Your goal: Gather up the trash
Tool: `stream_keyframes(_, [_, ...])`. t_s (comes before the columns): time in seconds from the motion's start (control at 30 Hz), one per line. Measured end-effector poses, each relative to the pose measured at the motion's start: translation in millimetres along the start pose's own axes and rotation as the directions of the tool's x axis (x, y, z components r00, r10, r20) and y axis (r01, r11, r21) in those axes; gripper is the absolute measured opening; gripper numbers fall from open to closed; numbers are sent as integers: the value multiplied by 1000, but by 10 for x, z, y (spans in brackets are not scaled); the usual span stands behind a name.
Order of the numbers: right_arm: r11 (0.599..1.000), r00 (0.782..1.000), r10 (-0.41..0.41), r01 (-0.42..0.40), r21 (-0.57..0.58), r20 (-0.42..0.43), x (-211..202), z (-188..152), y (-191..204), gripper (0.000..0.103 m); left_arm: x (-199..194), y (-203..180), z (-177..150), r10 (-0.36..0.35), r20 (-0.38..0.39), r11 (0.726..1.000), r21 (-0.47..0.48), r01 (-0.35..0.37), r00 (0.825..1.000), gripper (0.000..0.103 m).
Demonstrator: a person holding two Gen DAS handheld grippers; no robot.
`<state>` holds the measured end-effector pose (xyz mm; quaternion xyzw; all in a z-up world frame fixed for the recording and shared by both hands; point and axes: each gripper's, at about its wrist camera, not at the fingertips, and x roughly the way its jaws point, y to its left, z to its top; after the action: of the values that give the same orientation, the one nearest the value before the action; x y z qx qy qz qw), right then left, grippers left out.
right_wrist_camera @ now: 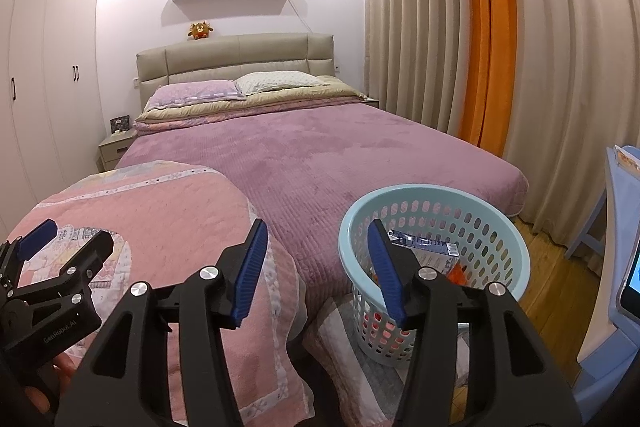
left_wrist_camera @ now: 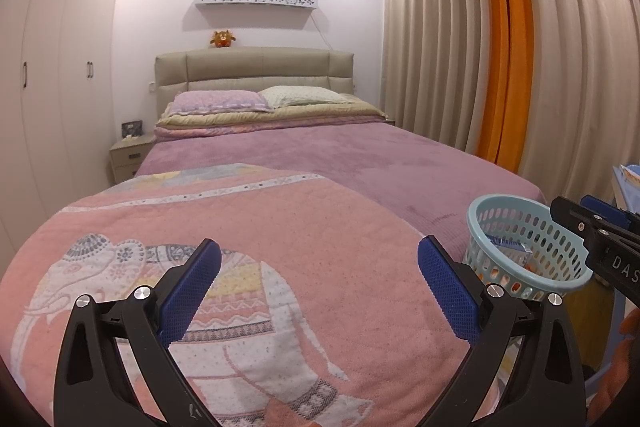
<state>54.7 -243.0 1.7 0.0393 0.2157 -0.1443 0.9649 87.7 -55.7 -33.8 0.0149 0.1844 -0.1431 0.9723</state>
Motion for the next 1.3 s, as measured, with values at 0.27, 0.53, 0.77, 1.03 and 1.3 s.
stream_keyframes(0.27, [1000, 1000, -2, 2, -3, -2, -8, -20, 14, 49, 4, 11, -17, 1, -4, 1000, -1, -1, 1000, 96])
stream_keyframes(0.53, [1000, 1000, 22, -22, 15, -19, -4, -28, -31, 49, -3, 11, -17, 1, -4, 1000, 0, -1, 1000, 96])
stream_keyframes(0.77, [1000, 1000, 22, -22, 15, -21, -9, -32, -24, 49, -8, 20, -13, 2, -2, 1000, 3, -2, 1000, 96])
stream_keyframes(1.03, [1000, 999, 24, -24, 14, -24, -8, -50, -22, 49, -9, 11, 0, 9, -4, 1000, -3, -9, 1000, 96])
stream_keyframes(1.3, [1000, 999, 27, -26, 14, -28, 10, -67, -17, 49, -19, 5, 8, 12, 0, 1000, 2, -12, 1000, 96])
